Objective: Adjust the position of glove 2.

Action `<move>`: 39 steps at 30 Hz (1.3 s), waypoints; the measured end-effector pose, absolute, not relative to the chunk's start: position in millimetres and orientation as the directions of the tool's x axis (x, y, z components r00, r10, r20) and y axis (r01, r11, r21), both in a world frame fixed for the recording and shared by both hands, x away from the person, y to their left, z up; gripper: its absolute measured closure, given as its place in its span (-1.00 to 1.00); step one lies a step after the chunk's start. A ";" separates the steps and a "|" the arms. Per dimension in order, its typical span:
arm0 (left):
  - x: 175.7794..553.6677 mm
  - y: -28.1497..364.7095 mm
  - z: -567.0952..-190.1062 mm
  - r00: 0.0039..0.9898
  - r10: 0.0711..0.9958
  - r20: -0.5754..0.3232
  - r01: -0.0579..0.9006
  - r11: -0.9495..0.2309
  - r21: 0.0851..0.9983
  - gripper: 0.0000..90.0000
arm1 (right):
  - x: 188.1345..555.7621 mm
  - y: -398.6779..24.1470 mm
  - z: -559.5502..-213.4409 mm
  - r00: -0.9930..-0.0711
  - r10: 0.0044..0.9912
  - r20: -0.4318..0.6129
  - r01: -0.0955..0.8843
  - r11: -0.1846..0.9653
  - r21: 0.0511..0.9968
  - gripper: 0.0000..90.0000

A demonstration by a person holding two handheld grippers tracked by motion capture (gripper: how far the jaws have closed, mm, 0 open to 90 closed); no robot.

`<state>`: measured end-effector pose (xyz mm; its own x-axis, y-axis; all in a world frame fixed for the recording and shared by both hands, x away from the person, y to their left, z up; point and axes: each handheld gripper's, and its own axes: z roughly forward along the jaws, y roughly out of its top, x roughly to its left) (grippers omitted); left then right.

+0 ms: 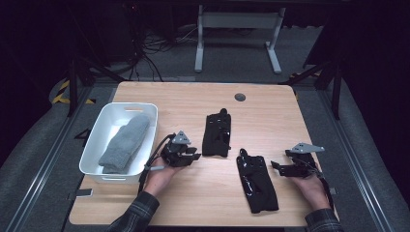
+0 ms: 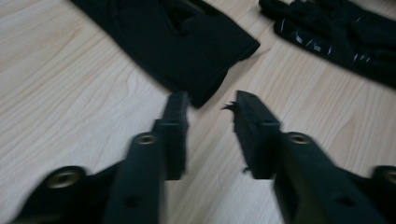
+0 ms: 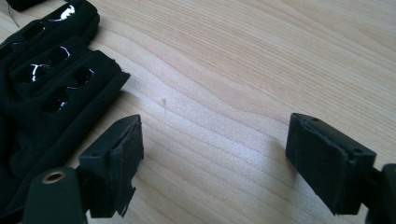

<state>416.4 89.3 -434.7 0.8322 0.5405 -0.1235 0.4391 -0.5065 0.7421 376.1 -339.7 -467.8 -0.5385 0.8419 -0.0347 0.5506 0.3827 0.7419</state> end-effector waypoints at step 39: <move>521.5 -8.8 -462.6 0.834 0.534 -0.137 0.458 -0.533 0.712 1.00 | 377.9 -338.7 -468.1 -0.538 0.842 -0.030 0.558 0.383 0.736 -0.66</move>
<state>521.5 -8.8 -462.6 0.8342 0.5341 -0.1368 0.4577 -0.5326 0.7119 377.9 -338.7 -468.1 -0.5384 0.8422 -0.0297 0.5580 0.3826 0.7364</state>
